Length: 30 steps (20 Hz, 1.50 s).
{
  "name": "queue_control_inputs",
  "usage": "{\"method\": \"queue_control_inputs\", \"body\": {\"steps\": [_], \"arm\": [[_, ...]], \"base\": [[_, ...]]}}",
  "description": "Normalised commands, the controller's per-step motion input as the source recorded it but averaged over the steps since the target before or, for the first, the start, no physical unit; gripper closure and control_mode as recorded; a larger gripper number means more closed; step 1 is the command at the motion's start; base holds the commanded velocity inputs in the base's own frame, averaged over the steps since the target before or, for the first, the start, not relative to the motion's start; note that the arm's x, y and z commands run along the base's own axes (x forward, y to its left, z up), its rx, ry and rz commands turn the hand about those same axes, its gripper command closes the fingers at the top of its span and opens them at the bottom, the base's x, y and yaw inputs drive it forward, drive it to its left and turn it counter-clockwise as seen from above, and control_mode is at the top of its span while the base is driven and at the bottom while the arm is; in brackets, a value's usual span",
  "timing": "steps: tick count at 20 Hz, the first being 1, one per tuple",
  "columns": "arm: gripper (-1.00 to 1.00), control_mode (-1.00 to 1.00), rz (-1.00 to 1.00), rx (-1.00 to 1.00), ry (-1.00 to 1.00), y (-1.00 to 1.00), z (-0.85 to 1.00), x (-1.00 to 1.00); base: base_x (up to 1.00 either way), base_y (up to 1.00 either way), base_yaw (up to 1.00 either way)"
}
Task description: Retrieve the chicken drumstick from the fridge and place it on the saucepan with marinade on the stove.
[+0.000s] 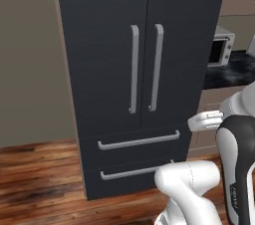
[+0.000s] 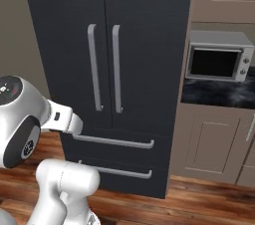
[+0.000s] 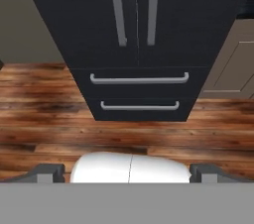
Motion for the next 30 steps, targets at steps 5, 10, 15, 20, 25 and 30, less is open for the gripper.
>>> {"method": "queue_control_inputs", "body": {"steps": [5, 10, 15, 20, 25, 30], "arm": [[-1.00, 1.00, 0.00, 0.00, 0.00, 0.00, 0.00, 0.00], [-1.00, 1.00, 0.00, 0.00, 0.00, 0.00, 0.00, 0.00], [-1.00, 1.00, 0.00, 0.00, 0.00, 0.00, 0.00, 0.00], [-1.00, 1.00, 0.00, 0.00, 0.00, 0.00, 0.00, 0.00], [-1.00, -1.00, 0.00, 0.00, 0.00, 0.00, 0.00, 0.06], [-1.00, -1.00, 0.00, 0.00, -0.12, -0.14, 0.00, 0.39]], "base": [[0.35, 0.00, 0.00], [0.56, 0.00, -0.01], [0.38, 0.00, 0.00], [0.06, 0.00, 0.00], [0.00, 0.00, 0.00], [0.00, 0.00, 0.00]]}}
